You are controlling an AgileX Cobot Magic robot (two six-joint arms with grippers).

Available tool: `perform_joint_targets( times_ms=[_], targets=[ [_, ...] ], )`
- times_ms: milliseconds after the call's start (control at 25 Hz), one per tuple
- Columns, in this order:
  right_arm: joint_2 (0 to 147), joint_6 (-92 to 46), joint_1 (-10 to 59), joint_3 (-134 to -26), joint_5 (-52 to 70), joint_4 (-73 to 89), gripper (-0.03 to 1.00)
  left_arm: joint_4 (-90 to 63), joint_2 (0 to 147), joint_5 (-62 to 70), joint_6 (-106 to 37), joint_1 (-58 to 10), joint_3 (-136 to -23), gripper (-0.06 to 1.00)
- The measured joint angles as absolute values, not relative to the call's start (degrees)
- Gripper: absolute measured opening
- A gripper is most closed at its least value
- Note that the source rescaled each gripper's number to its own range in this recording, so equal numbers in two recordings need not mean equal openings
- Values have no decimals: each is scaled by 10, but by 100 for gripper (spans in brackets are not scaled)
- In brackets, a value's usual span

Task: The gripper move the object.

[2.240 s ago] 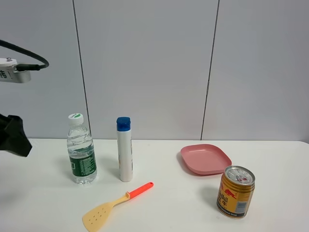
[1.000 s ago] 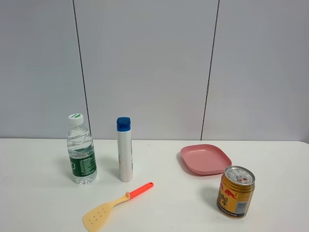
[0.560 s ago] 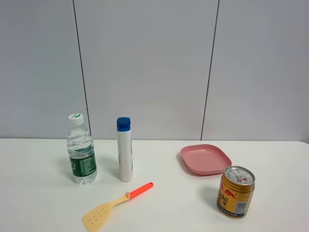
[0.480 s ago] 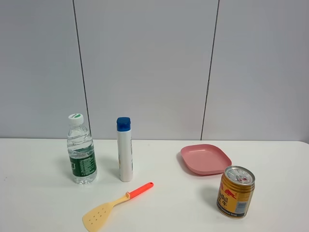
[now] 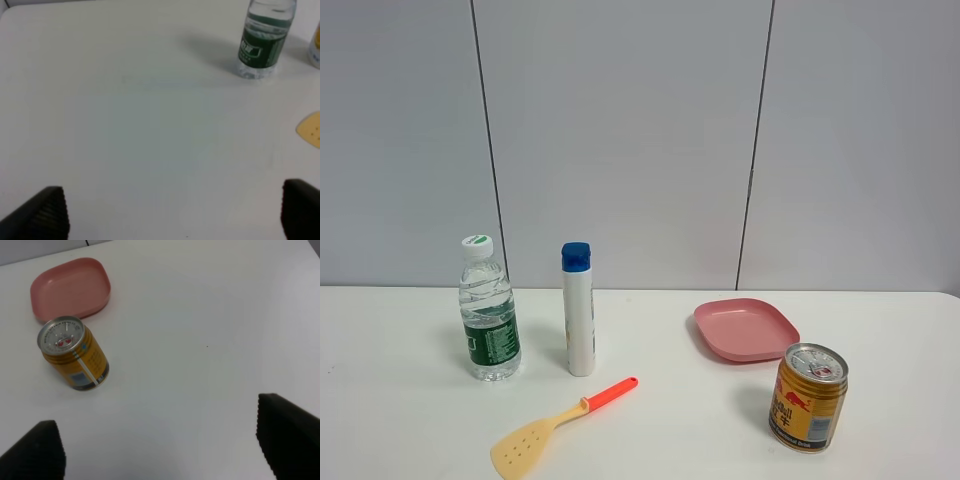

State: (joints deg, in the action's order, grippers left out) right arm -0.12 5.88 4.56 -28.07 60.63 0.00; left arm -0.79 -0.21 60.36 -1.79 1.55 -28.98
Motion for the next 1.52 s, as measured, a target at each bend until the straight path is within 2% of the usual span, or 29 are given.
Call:
perform_joint_targets(
  times_ms=[1520],
  targets=[
    [-1,59,46,-281,606,0,100,-16,-2,603,-31,16,-290,84]
  ],
)
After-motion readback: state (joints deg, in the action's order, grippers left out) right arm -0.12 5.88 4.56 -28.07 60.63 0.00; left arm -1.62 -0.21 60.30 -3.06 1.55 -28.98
